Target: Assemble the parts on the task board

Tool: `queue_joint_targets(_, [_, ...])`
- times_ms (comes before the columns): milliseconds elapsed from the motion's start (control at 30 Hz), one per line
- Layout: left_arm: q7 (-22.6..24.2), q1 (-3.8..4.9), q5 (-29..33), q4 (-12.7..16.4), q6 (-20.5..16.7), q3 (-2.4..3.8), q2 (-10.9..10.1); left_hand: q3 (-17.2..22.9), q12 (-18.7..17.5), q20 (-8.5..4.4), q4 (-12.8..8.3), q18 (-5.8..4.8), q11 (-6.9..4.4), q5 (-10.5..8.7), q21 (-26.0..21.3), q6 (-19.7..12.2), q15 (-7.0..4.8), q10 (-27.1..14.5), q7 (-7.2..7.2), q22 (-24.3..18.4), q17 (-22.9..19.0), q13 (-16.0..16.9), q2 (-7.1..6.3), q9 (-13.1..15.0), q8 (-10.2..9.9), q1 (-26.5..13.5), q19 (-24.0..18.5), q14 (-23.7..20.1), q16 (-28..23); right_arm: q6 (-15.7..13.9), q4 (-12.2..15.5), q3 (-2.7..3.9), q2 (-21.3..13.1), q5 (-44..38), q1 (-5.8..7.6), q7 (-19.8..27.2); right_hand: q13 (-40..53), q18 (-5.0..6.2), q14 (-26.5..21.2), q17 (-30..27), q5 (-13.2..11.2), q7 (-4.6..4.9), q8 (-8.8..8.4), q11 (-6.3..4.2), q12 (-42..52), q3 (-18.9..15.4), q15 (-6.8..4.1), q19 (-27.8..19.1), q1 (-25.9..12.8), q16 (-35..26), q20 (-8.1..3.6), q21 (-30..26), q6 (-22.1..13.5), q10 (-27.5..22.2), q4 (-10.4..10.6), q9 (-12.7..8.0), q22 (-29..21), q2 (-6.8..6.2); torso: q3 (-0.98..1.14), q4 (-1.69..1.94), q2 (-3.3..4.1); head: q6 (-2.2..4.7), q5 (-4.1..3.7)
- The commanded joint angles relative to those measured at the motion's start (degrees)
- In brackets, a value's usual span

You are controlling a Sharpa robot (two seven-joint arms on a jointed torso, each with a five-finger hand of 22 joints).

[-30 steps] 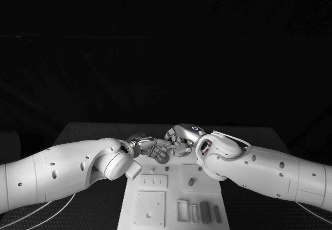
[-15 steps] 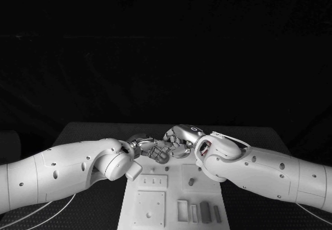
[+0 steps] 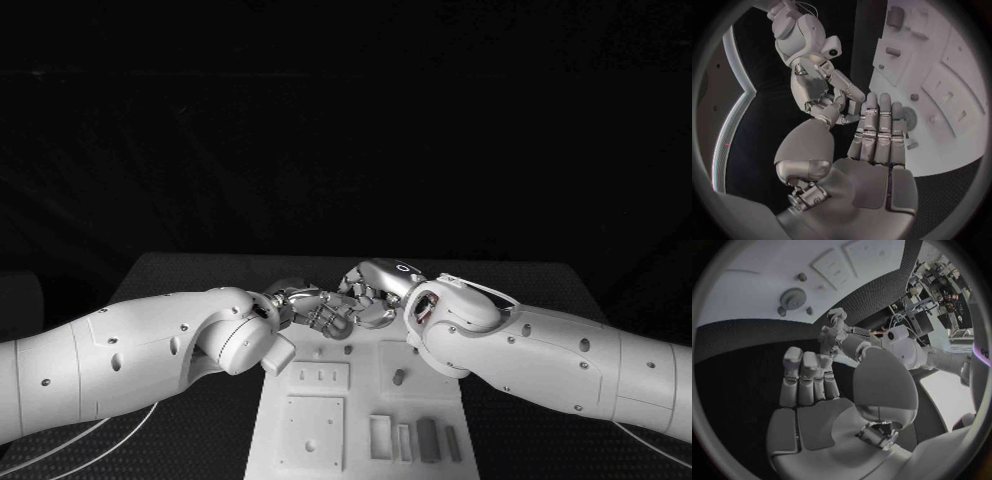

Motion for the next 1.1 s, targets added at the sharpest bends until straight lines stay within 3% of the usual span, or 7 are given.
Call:
queue_joint_targets(33, [1.3,0.17,0.2,0.4,1.1,0.19,0.2,0.6,0.1,0.01,-0.1,0.53,0.01,0.40,0.2,0.7,-0.26,0.6,0.02,0.9,0.1,0.1,0.96,0.1,0.3,0.4,-0.2,0.0,0.4,1.2,0.0,-0.12,0.3,-0.1,-0.23,0.6,0.0,1.17,0.2,0.0,-0.2,3.12,0.77,-0.05,0.3,0.4,-0.20,0.3,-0.4,0.3,0.01,0.3,3.6,0.3,-0.1,0.8,0.8,-0.05,-0.02,-0.04,-0.01,-0.10,-0.03])
queue_joint_targets(67, [1.4,0.17,0.2,0.4,1.1,0.19,0.2,1.4,0.5,-0.02,-0.9,0.31,-0.47,3.59,0.3,1.8,-0.43,1.5,-0.42,1.0,0.3,0.4,2.42,0.3,0.8,1.7,-0.3,0.6,0.8,1.1,0.0,-0.12,0.3,-0.1,-0.23,0.6,0.0,1.17,0.2,0.0,-0.2,3.12,0.77,-0.05,0.3,0.4,-0.20,0.3,-0.4,0.3,0.01,0.3,3.6,0.3,-0.1,0.8,0.8,-0.06,-0.02,-0.04,0.01,-0.14,-0.04])
queue_joint_targets(100, [1.5,0.17,0.2,0.4,1.1,0.19,0.2,1.5,0.5,-0.10,-1.3,0.21,-0.53,4.32,0.4,1.9,-0.49,1.7,-0.49,1.0,0.4,0.5,2.82,0.3,0.8,1.9,-0.3,0.7,0.8,1.2,0.0,-0.12,0.3,-0.1,-0.23,0.6,0.0,1.17,0.2,0.0,-0.2,3.12,0.77,-0.05,0.3,0.4,-0.20,0.3,-0.4,0.3,0.01,0.3,3.6,0.3,-0.1,0.8,0.8,-0.05,-0.02,-0.04,0.01,-0.14,-0.04])
queue_joint_targets(200, [1.8,0.17,0.2,0.3,1.2,0.19,0.2,3.6,0.5,-0.37,-1.5,-0.13,-0.75,2.66,0.5,2.6,-0.67,2.2,-0.70,0.9,0.6,0.8,3.32,0.2,0.7,3.5,-0.2,1.0,1.0,1.3,0.1,-0.13,0.3,-0.1,-0.24,0.6,0.0,1.17,0.2,0.0,-0.2,3.12,0.77,-0.06,0.3,0.4,-0.20,0.3,-0.4,0.3,0.01,0.3,3.6,0.3,-0.1,0.8,0.8,-0.06,-0.03,-0.03,0.01,-0.14,-0.07])
queue_joint_targets(400, [2.0,0.17,0.1,0.2,1.5,0.18,0.2,5.1,0.6,-0.52,-0.6,-0.49,-0.97,4.12,0.5,3.3,-0.76,2.7,-0.91,0.9,0.7,1.1,3.57,0.1,0.8,3.4,-0.3,1.1,1.0,1.5,0.1,-0.15,0.4,-0.1,-0.30,0.7,0.0,1.17,0.2,0.0,-0.2,3.11,0.78,-0.06,0.3,0.5,-0.20,0.3,-0.4,0.3,0.00,0.3,3.6,0.4,-0.1,0.8,0.8,-0.06,-0.01,0.03,0.01,-0.19,-0.08])
queue_joint_targets(700, [1.7,0.11,0.9,0.1,1.1,0.16,0.4,5.9,0.5,-0.63,-0.6,-0.72,-1.30,12.17,0.9,4.3,-0.75,3.5,-1.24,1.0,1.0,1.8,2.95,0.3,0.8,2.1,-0.6,1.0,0.9,1.8,0.1,-0.22,0.6,-0.1,-0.52,0.7,0.0,1.17,0.2,0.0,-0.2,3.10,0.79,-0.07,0.3,0.5,-0.21,0.3,-0.4,0.3,0.00,0.3,3.7,0.4,-0.1,0.8,0.8,-0.03,0.05,-0.05,0.04,-0.28,-0.03])
queue_joint_targets(1100, [1.6,0.07,1.5,0.1,-0.4,0.13,0.4,5.6,1.7,-0.50,-3.2,-0.84,-2.37,22.07,1.4,6.5,-0.61,5.5,-2.23,1.0,1.3,4.6,6.59,1.5,1.7,-2.7,-1.1,0.8,0.7,2.0,-0.2,-0.24,0.6,-0.1,-0.62,0.7,0.0,1.17,0.2,0.0,-0.1,3.08,0.80,-0.09,0.3,0.6,-0.21,0.3,-0.5,0.3,-0.01,0.3,3.7,0.4,-0.2,0.8,0.8,-0.02,0.05,-0.05,0.06,-0.49,-0.09])
